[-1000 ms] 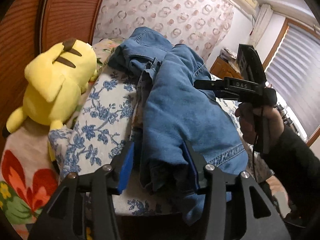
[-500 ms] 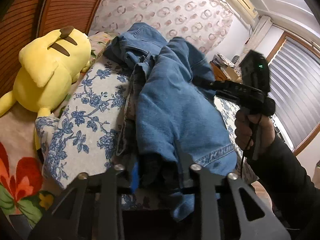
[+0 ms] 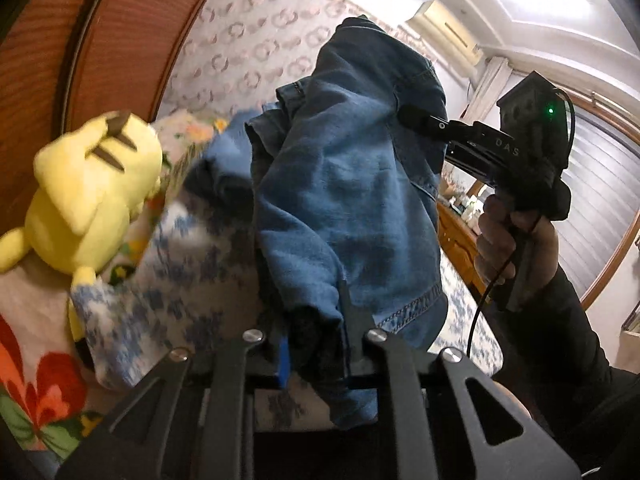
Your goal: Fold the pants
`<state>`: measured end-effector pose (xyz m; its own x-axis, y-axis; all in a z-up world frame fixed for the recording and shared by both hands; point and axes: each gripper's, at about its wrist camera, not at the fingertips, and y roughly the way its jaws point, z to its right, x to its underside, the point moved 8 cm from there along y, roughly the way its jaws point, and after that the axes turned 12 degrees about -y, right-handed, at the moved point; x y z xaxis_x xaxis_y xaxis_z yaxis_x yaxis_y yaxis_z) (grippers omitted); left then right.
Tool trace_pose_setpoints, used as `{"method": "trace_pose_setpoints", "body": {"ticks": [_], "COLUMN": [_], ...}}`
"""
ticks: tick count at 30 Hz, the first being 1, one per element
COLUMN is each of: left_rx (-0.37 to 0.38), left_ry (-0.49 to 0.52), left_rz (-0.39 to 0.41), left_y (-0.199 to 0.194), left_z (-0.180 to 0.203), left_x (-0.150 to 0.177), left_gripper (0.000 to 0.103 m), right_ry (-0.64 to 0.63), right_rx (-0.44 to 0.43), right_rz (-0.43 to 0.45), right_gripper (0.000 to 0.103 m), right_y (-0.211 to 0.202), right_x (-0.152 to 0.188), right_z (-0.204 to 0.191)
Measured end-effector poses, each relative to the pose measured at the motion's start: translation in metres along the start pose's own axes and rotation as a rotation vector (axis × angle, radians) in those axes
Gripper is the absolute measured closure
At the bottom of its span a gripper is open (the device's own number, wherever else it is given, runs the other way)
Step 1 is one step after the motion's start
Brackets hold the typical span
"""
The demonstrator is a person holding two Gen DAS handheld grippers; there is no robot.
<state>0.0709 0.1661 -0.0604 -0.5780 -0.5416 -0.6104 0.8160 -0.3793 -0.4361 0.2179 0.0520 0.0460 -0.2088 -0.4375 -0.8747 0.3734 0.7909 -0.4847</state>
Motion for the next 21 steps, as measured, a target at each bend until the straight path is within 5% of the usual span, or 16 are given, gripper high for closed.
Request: {"method": "trace_pose_setpoints", "body": {"ticks": [8,13,18,21], "left_rx": [-0.044,-0.087,-0.110,-0.188], "left_ry": [-0.013,0.021,0.065,0.113], "left_rz": [0.113,0.157,0.108,0.003], "left_y": [-0.028,-0.021,0.047,0.116], "left_z": [-0.018,-0.025,-0.030,-0.045], "left_x": [-0.066,-0.122,-0.181,-0.191], "left_gripper": [0.089,0.089,0.089,0.088], "right_ry": [-0.062,-0.011,0.107,0.188], "right_rx": [-0.073,-0.107,-0.082,-0.042], "right_rz": [0.045,0.079,0.079,0.003], "right_gripper": [0.085,0.085,0.085,0.083], "right_y": [0.037,0.073,0.121,0.161], "right_x": [-0.073,-0.099,-0.092,-0.060], "right_z": [-0.011,0.029,0.121,0.189]}}
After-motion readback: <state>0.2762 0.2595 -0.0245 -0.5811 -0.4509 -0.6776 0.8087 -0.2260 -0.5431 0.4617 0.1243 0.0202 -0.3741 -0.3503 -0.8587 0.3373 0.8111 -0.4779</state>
